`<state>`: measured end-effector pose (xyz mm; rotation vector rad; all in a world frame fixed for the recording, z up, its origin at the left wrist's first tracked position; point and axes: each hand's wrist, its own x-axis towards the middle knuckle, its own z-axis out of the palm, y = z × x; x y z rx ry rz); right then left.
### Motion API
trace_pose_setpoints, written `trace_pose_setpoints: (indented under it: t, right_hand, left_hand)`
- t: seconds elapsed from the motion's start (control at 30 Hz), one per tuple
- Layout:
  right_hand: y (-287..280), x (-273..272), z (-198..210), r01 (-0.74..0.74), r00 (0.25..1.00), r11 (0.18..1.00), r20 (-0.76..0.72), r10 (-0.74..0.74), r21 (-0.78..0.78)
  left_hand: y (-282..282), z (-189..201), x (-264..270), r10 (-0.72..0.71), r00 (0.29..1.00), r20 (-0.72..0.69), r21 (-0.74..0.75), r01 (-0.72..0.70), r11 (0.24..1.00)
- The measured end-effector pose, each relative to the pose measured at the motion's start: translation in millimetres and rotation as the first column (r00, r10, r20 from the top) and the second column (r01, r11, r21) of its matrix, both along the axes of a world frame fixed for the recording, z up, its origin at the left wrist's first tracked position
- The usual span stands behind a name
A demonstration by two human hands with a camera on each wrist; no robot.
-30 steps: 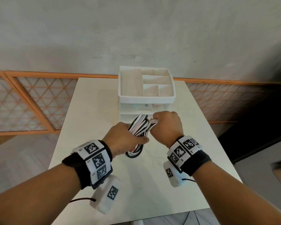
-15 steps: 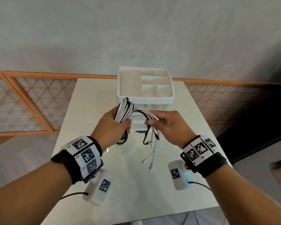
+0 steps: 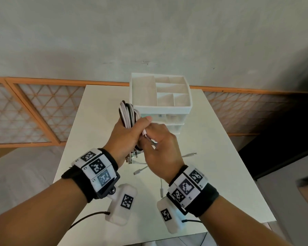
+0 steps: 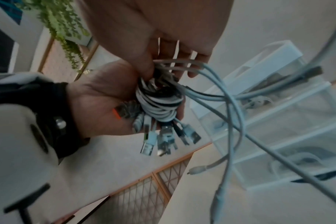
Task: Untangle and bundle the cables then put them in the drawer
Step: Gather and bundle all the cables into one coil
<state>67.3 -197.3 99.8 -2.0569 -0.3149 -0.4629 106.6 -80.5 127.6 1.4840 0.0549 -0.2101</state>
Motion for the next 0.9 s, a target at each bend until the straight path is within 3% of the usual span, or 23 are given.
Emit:
trace_pose_setpoints:
  t: [0.13,0.3,0.47,0.6,0.73,0.9]
  right_hand:
    - [-11,1,8,-0.15,0.946,0.933,-0.225,0.232,0.328]
    - [-17,3,10,-0.144,0.968,0.977,-0.181,0.171,0.158]
    - [-7,1,3,-0.153,0.98,0.986,-0.116,0.159,0.061]
    - [-14,-7,-1,-0.2,0.951,0.976,-0.223,0.215,0.086]
    - [-27,-8,-13,0.004,0.898,0.974,-0.43,0.096,0.226]
    - [-37,-6,-25,-0.064,0.844,0.992,-0.525,0.112,0.109]
  left_hand:
    - [6,4,1,0.023,0.998,0.066,-0.08,-0.018,0.997]
    - [5,6,-6,-0.026,0.999,0.041,-0.113,0.03,0.993]
    - [-1,14,-5,0.029,0.999,0.024,-0.173,-0.024,0.985]
    - [1,14,4,0.1,0.989,0.113,-0.123,-0.085,0.989]
    - [12,10,9,0.107,0.989,0.107,-0.126,-0.093,0.988]
    - [21,11,11,0.039,0.992,0.119,-0.173,-0.018,0.985]
